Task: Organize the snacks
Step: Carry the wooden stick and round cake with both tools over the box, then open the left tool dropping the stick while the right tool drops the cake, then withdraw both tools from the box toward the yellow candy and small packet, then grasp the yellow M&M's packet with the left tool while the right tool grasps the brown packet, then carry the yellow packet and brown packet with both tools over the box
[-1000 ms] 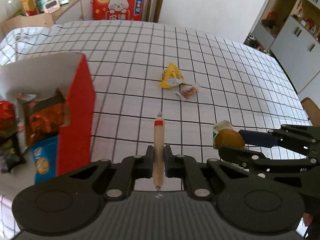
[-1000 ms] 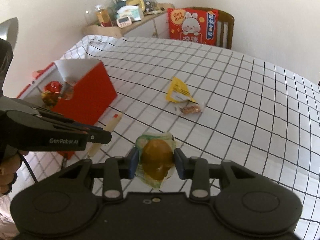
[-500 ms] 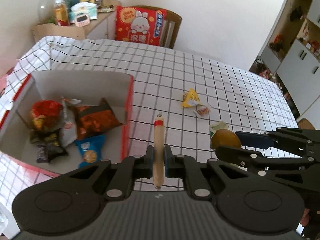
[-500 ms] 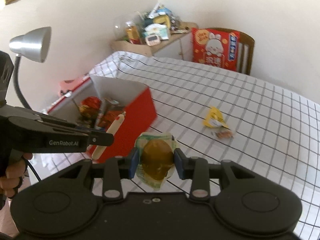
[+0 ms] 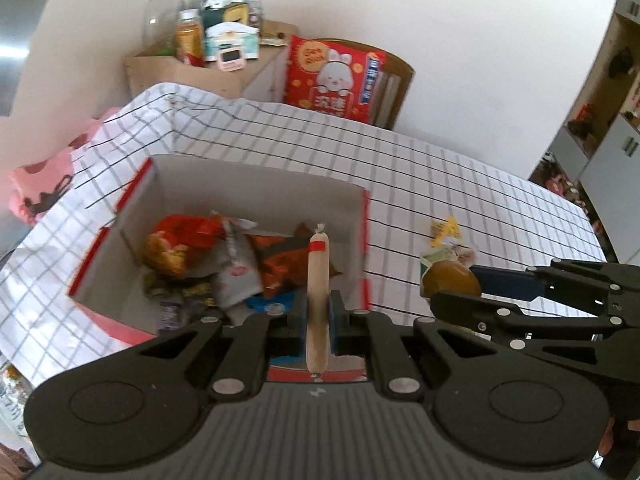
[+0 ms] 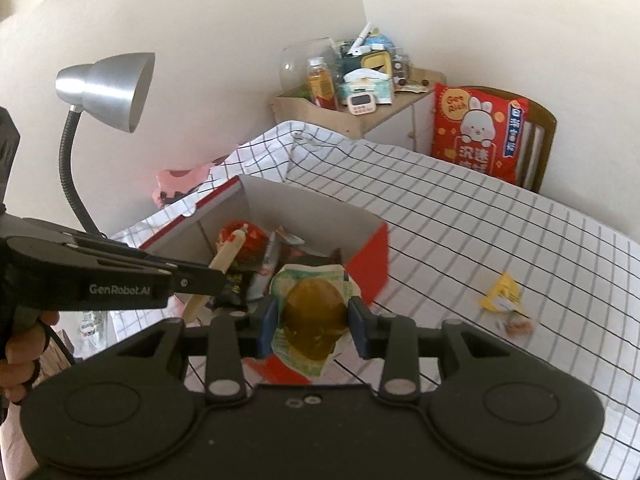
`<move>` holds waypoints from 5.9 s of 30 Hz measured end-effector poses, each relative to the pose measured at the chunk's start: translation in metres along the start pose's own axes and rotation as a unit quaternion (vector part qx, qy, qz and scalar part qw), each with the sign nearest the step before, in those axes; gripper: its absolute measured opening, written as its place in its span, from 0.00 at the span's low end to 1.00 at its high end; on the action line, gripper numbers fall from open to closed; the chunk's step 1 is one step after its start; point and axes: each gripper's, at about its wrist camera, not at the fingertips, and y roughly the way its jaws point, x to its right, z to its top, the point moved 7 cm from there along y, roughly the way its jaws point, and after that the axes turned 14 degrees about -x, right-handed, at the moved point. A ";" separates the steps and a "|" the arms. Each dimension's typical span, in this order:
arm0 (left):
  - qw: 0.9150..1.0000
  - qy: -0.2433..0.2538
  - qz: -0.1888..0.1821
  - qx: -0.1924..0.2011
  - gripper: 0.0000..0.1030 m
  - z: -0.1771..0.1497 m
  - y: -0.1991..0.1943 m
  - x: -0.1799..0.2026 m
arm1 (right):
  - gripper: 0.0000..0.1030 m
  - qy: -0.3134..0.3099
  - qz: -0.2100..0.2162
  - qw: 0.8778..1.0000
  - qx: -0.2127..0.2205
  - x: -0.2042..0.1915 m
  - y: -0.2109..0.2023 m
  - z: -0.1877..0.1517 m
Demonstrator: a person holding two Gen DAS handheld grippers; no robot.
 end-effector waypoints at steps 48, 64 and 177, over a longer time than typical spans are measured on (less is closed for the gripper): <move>0.984 -0.043 0.099 -0.142 0.12 0.022 0.127 -0.142 | 0.38 -0.015 -0.086 0.987 -0.132 -0.041 0.156 0.025; 0.994 -0.022 0.075 -0.077 0.25 0.010 0.073 -0.112 | 0.51 0.013 -0.036 0.995 -0.091 -0.044 0.110 0.026; 0.988 0.057 -0.049 -0.134 0.39 0.095 0.236 0.187 | 0.28 0.099 -0.081 0.990 -0.060 0.236 0.082 -0.043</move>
